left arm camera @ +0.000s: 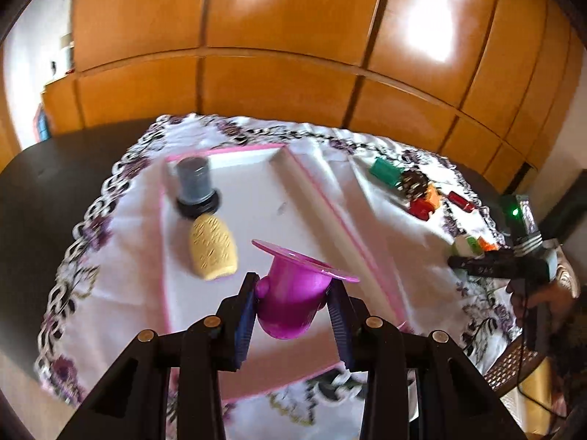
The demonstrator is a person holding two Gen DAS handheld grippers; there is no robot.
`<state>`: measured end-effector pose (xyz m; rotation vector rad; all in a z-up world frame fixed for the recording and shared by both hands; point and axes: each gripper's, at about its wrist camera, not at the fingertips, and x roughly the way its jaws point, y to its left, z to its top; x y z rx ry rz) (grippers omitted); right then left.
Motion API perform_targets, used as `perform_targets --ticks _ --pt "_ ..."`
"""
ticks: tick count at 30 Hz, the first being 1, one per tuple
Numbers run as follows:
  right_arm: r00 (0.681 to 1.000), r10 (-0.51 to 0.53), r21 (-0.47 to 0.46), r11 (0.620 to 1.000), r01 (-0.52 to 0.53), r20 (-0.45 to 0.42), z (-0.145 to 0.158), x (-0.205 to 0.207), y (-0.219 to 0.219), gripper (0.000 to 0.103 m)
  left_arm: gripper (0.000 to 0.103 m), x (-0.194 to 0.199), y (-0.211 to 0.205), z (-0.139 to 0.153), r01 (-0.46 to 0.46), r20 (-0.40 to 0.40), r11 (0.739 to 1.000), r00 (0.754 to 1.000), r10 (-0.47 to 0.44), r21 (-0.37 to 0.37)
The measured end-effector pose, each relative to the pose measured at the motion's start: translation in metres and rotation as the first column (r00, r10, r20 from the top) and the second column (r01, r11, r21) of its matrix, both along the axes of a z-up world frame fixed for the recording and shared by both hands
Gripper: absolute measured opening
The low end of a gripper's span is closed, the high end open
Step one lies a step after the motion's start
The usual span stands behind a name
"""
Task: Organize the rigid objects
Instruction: 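Carry suction cup into tray with left tool while right tool grasps green plug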
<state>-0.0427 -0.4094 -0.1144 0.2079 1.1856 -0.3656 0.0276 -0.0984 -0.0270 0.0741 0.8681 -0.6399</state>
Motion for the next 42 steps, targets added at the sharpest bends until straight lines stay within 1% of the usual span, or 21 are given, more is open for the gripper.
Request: perform_targets --ticks 3,8,12,16,21,24,25,27,28,29,31,33,37,42 --pt "1.0 0.012 -0.005 1.0 -0.012 0.0 0.002 -0.001 0.003 0.052 0.038 0.019 -0.01 -0.002 -0.004 -0.041 1.0 0.999 0.003 -0.023" --pt "0.999 0.036 -0.016 0.999 -0.036 0.0 0.002 -0.001 0.007 0.052 0.037 0.06 -0.016 -0.01 -0.038 -0.106 0.999 0.994 0.035 -0.029" --pt "0.999 0.05 -0.029 0.998 -0.051 -0.002 0.003 -0.001 0.009 0.052 0.037 0.091 -0.024 -0.013 -0.052 -0.12 0.998 0.992 0.048 -0.025" --pt "0.999 0.054 -0.026 0.998 -0.054 -0.001 0.003 -0.003 0.011 0.052 0.037 0.118 -0.037 -0.017 -0.048 -0.095 0.999 0.994 0.049 0.013" --pt "0.998 0.057 -0.026 0.998 -0.057 0.0 0.004 -0.003 0.011 0.052 0.038 0.151 -0.056 -0.032 -0.054 -0.069 0.996 0.996 0.059 0.073" --pt "0.998 0.057 -0.026 0.998 -0.056 0.0 0.004 -0.004 0.011 0.052 0.038 0.167 -0.064 -0.046 -0.061 -0.084 0.992 0.994 0.071 0.112" --pt "0.998 0.057 -0.027 0.998 -0.057 0.0 0.004 -0.004 0.012 0.052 0.038 0.169 -0.065 -0.05 -0.066 -0.078 0.989 0.994 0.077 0.13" --pt "0.998 0.057 -0.028 0.998 -0.057 -0.001 0.004 -0.003 0.011 0.052 0.039 0.169 -0.065 -0.053 -0.076 -0.066 0.986 0.994 0.086 0.148" --pt "0.998 0.058 -0.028 0.998 -0.058 -0.001 0.004 -0.003 0.011 0.052 0.045 0.168 -0.064 -0.053 -0.075 -0.066 0.987 0.994 0.085 0.143" --pt "0.998 0.059 -0.029 0.998 -0.059 -0.002 0.004 -0.003 0.011 0.052 0.054 0.166 -0.061 -0.052 -0.079 -0.062 0.988 0.994 0.088 0.134" --pt "0.998 0.062 -0.032 0.998 -0.062 -0.003 0.004 -0.002 0.012 0.052 0.06 0.16 -0.057 -0.049 -0.086 -0.042 0.988 0.995 0.093 0.13" --pt "0.998 0.065 -0.035 0.997 -0.065 -0.003 0.004 -0.003 0.012 0.052 0.061 0.149 -0.053 -0.043 -0.086 -0.023 0.988 0.996 0.089 0.13" --pt "0.998 0.067 -0.037 0.997 -0.068 -0.003 0.003 -0.002 0.011 0.052 0.061 0.124 -0.04 -0.03 -0.112 0.019 0.986 0.994 0.11 0.125" --pt "0.997 0.076 -0.047 0.996 -0.076 -0.004 0.004 -0.002 0.011 0.052 0.063 0.082 -0.027 -0.02 -0.141 0.05 0.981 0.99 0.135 0.132"
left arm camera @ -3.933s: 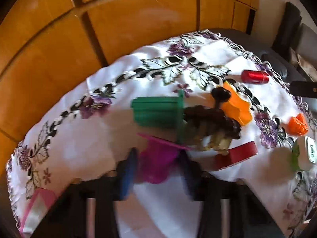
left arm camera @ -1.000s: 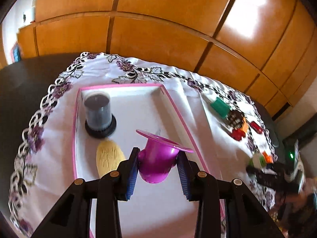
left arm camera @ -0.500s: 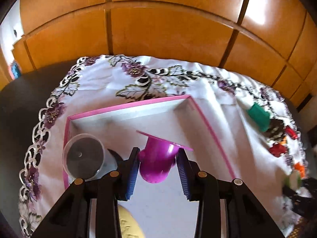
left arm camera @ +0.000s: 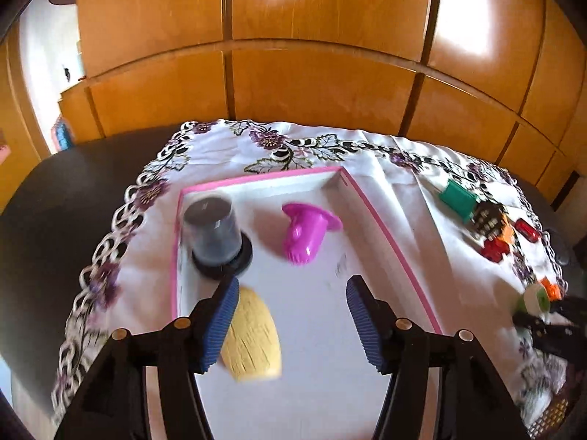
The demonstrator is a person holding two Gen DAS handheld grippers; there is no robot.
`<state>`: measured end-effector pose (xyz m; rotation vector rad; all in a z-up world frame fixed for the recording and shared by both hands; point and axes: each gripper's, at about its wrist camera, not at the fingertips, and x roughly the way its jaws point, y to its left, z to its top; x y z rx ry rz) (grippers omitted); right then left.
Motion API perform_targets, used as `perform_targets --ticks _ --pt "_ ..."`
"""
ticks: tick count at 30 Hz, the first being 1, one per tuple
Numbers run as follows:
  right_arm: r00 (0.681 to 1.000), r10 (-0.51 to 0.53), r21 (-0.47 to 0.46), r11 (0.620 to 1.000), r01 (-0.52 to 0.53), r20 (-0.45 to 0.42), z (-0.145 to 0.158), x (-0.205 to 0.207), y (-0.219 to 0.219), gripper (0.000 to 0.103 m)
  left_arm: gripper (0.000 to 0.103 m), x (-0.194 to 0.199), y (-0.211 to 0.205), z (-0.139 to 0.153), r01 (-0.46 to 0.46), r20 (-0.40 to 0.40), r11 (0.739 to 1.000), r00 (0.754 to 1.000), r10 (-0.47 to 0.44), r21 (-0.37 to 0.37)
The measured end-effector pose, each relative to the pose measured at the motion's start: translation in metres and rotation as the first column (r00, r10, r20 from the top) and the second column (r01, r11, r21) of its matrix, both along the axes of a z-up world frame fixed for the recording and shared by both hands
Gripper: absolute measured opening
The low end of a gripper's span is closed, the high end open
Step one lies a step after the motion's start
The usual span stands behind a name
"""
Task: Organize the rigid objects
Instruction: 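Carry suction cup into tray with left tool while right tool grasps green plug, then carry the green plug device into the tray and open the right tool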
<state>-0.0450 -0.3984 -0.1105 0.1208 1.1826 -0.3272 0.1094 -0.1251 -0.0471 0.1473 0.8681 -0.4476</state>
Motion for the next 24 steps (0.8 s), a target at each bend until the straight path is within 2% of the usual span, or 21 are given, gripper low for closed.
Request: perform_targets --ticks 5,12,19,24 --pt "1.0 0.004 -0.017 1.0 -0.004 0.005 0.001 -0.002 0.002 0.052 0.065 -0.035 0.009 0.005 -0.025 0.006 1.0 1.0 0.025 -0.004" --pt "1.0 0.0 -0.039 0.999 0.0 0.023 0.003 -0.007 0.008 0.052 0.067 -0.061 0.025 0.015 -0.047 0.035 0.999 0.998 0.048 -0.017" --pt "0.997 -0.01 0.038 0.999 0.007 0.076 0.014 -0.002 0.024 0.052 0.068 -0.07 0.04 0.022 -0.064 0.056 0.997 0.996 0.066 -0.031" --pt "0.986 0.054 0.075 0.995 -0.067 0.16 0.042 0.021 0.052 0.052 0.068 -0.071 0.049 0.022 -0.082 0.055 0.996 0.995 0.084 -0.034"
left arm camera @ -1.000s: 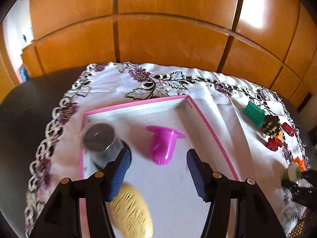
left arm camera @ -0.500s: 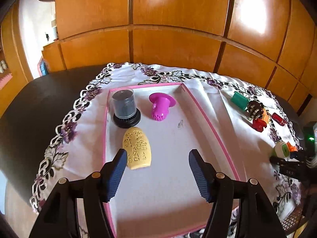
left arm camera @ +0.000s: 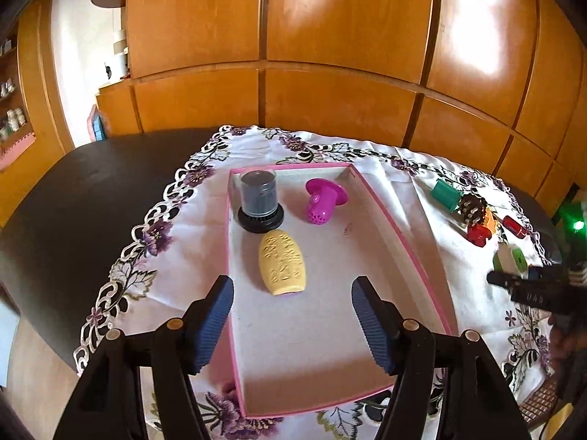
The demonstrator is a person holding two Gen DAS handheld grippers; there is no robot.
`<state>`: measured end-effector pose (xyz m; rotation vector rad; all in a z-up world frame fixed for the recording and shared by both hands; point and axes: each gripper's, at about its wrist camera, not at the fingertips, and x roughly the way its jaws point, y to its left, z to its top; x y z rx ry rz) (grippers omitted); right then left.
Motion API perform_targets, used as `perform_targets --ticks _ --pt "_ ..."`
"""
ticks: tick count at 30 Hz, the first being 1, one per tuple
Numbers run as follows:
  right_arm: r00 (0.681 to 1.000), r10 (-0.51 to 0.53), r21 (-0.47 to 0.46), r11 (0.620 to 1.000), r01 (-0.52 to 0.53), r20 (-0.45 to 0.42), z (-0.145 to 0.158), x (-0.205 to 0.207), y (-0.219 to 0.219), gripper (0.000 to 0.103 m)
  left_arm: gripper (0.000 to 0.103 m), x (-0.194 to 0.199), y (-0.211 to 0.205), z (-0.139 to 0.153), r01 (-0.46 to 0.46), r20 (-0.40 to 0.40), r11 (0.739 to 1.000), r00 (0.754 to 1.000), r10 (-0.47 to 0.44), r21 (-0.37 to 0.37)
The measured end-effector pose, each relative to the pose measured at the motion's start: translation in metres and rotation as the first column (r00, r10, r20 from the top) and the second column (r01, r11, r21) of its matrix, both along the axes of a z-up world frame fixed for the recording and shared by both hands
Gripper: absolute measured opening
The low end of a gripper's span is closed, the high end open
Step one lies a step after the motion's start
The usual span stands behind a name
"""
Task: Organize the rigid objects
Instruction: 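Carry the green plug device into the tray and open the right tool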
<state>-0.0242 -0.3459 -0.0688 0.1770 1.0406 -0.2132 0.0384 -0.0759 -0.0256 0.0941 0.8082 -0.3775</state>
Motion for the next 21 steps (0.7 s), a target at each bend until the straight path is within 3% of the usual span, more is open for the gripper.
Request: perform_targets --ticks 10,15,21 --pt "0.975 0.195 0.048 0.979 -0.2 0.106 0.042 0.051 0.08 0.052 0.068 0.0 0.023 -0.005 -0.043 -0.009 0.999 0.999 0.043 -0.014" --pt "0.955 0.281 0.057 0.956 -0.287 0.1 0.041 0.084 0.121 0.052 0.068 0.002 0.036 -0.01 -0.073 -0.022 0.997 0.997 0.072 -0.02" --pt "0.946 0.32 0.073 0.944 -0.323 0.051 0.02 0.128 0.154 0.052 0.068 0.008 0.052 -0.02 -0.115 -0.047 0.993 0.992 0.114 -0.02"
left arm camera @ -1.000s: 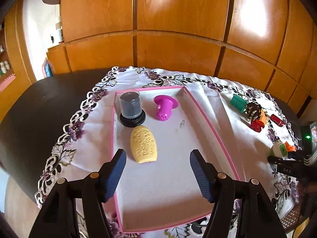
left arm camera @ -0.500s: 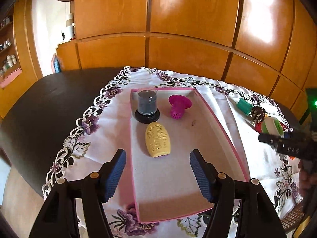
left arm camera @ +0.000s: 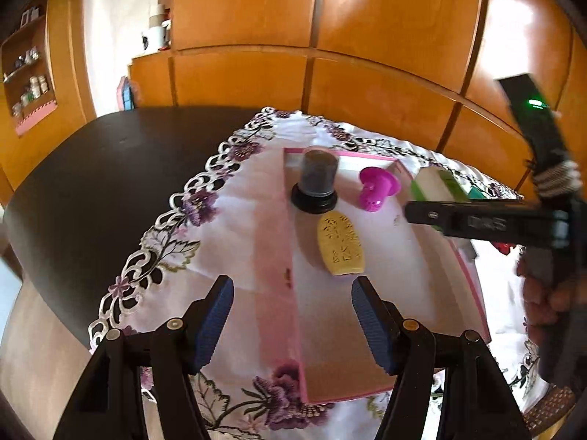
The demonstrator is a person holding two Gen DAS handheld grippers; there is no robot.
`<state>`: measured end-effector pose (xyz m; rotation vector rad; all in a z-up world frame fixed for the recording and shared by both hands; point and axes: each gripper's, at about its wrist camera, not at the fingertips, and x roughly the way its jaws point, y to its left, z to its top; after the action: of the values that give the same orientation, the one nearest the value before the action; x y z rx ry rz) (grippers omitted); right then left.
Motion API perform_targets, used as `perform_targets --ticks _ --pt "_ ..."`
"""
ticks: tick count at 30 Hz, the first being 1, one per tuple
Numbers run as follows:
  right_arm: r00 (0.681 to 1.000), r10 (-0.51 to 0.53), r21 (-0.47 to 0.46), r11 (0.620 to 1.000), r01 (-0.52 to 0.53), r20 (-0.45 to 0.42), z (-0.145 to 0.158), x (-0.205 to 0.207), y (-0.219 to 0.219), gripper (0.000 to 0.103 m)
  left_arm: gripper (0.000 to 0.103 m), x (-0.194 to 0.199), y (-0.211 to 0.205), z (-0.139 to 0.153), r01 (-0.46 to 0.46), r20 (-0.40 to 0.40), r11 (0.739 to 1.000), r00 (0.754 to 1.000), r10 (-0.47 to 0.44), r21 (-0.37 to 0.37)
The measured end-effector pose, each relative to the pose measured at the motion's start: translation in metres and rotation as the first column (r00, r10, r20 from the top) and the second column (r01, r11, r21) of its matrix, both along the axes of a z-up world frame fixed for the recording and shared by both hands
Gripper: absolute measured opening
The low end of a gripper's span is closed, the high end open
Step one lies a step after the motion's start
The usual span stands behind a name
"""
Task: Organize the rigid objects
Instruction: 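Carry the green plug device into the tray and open the right tool, then move the left tool to the brown wooden peg toy and grasp it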
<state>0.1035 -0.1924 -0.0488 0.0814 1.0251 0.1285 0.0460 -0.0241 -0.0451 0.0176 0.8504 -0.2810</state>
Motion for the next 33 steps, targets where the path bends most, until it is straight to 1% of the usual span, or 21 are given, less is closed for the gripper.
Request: perform_targets --ticks 2,4,7,9,11,17,19,21,24,28,33 --pt "0.999 0.016 -0.004 1.0 -0.016 -0.048 -0.014 0.014 0.007 0.052 0.068 0.001 0.003 -0.002 -0.008 -0.008 1.0 1.0 0.008 0.0" --pt "0.993 0.035 -0.006 0.999 -0.036 -0.116 -0.034 0.029 0.014 0.052 0.068 0.002 0.006 -0.006 -0.015 -0.017 1.0 1.0 0.015 0.001" --pt "0.99 0.035 -0.038 0.998 -0.04 -0.133 -0.048 0.037 0.021 0.052 0.068 0.003 0.007 -0.009 -0.02 -0.027 1.0 0.999 0.02 0.007" --pt "0.994 0.028 -0.044 0.998 -0.033 -0.108 -0.047 0.036 0.022 0.053 0.068 0.004 0.008 -0.011 -0.023 -0.031 1.0 0.999 0.023 0.009" --pt "0.994 0.03 -0.053 0.998 -0.035 -0.102 -0.045 0.034 0.023 0.053 0.068 0.004 0.007 -0.012 -0.023 -0.032 1.0 0.999 0.023 0.011" --pt "0.999 0.05 -0.169 0.984 -0.049 0.0 -0.024 0.011 0.029 0.053 0.068 0.006 0.011 -0.013 -0.045 -0.027 0.999 0.999 0.045 0.012" --pt "0.998 0.054 -0.213 0.976 -0.043 0.045 -0.016 0.0 0.031 0.054 0.068 0.006 0.013 -0.012 -0.052 -0.025 0.999 0.998 0.053 0.014" --pt "0.996 0.05 -0.236 0.971 -0.03 0.077 -0.008 -0.006 0.031 0.054 0.068 0.005 0.014 -0.011 -0.059 -0.022 0.998 0.998 0.059 0.016" --pt "0.992 0.047 -0.26 0.966 -0.015 0.119 0.0 -0.017 0.032 0.054 0.068 0.001 0.015 -0.009 -0.061 -0.017 0.998 0.998 0.062 0.022" --pt "0.987 0.056 -0.274 0.962 -0.012 0.153 0.011 -0.03 0.031 0.054 0.068 -0.003 0.013 -0.007 -0.057 -0.009 0.998 0.998 0.057 0.032" --pt "0.982 0.042 -0.267 0.964 0.008 0.183 0.02 -0.046 0.021 0.054 0.068 -0.01 0.002 0.003 -0.029 0.019 0.998 0.999 0.028 0.053"
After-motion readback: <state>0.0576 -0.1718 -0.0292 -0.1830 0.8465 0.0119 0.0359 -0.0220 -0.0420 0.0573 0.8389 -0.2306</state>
